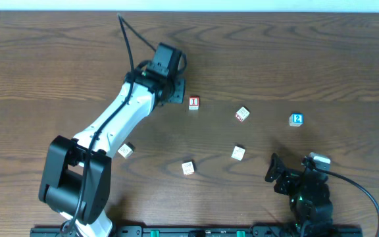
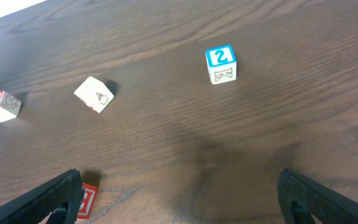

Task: Spell out Ai2
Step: 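Carry the 'A' block and lower it left of the 'I' block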

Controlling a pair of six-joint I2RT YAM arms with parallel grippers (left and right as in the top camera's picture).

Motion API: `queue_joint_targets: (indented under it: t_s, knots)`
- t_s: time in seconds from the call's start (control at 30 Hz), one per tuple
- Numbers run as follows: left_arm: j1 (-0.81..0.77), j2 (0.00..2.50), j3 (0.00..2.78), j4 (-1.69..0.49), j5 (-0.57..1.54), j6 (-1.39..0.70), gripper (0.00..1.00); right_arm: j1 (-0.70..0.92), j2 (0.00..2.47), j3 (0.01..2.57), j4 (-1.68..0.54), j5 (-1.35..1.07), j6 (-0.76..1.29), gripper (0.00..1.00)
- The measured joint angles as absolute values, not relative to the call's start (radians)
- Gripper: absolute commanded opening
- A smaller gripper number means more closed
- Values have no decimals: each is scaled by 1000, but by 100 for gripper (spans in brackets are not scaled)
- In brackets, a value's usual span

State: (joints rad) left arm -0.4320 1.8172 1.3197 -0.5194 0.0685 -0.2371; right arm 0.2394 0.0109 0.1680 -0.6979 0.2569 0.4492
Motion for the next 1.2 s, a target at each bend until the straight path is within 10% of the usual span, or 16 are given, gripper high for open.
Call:
queue_joint_targets:
  t_s: [1.2]
  knots:
    - [-514, 1921, 1273, -434, -72, -408, 6, 239, 11, 168, -698, 257, 449, 99]
